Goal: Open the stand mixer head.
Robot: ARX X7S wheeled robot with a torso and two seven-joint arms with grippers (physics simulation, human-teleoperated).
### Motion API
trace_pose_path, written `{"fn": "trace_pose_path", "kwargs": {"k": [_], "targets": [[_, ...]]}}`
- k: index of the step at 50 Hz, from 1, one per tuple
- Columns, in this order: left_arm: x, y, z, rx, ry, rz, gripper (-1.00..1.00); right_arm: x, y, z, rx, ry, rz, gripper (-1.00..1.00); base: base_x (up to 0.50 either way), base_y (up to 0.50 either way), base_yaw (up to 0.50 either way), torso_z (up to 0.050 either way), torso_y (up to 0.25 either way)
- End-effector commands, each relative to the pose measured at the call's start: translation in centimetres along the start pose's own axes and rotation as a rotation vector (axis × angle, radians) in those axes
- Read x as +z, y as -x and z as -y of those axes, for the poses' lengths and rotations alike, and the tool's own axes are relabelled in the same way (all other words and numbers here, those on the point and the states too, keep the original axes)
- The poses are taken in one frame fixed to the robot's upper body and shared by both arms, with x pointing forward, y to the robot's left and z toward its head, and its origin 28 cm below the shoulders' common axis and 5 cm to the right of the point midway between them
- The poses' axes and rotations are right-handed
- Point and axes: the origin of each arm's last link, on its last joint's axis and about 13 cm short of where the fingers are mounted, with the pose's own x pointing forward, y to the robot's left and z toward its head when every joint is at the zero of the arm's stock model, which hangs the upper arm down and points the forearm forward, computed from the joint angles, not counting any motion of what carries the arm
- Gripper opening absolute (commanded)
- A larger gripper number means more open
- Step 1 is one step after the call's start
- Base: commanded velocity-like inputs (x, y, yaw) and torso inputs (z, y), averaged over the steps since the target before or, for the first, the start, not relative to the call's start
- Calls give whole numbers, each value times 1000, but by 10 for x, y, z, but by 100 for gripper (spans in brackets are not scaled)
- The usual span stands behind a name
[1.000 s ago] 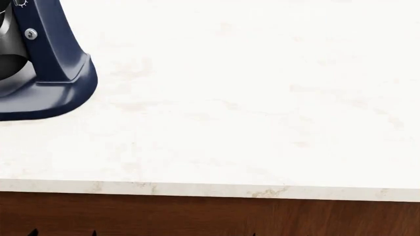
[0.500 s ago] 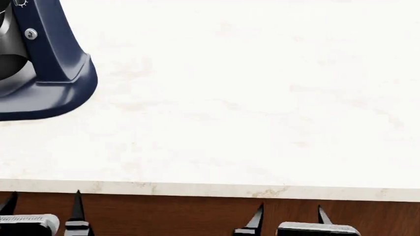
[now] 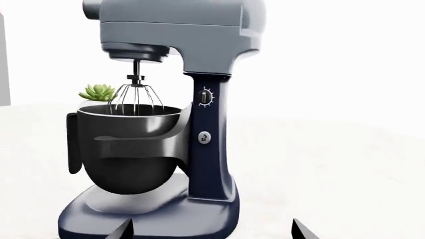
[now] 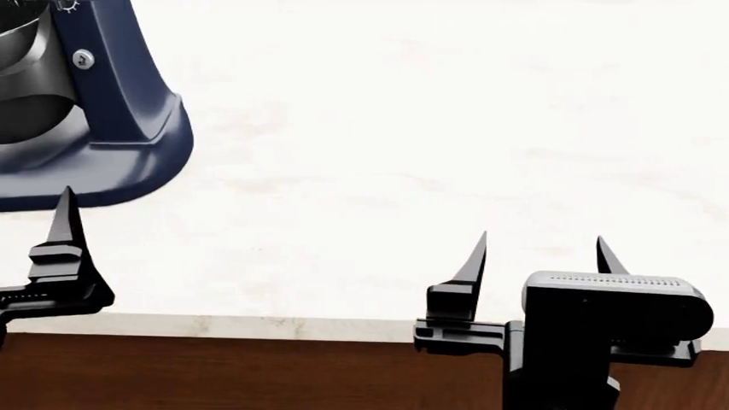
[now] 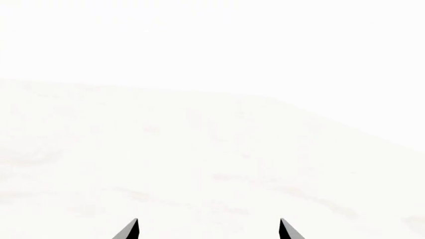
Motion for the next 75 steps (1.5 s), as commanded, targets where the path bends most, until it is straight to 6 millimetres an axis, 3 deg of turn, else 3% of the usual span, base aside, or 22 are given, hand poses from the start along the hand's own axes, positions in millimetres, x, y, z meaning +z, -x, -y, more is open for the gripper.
{"fn": "trace_pose_path", "kwargs": {"k": [1,58,75], "targets": [[8,0,0,-33,25,43,100,6,-1,1,-2,-12,12,100,0,500,0,0,0],[9,0,-2,-17,32,48,100,8,0,-1,-7,-31,21,100,0,499,0,0,0],[10,-1,-1,-21,40,53,100,10,-1,1,0,-40,29,100,294,0,0,0,0]]}}
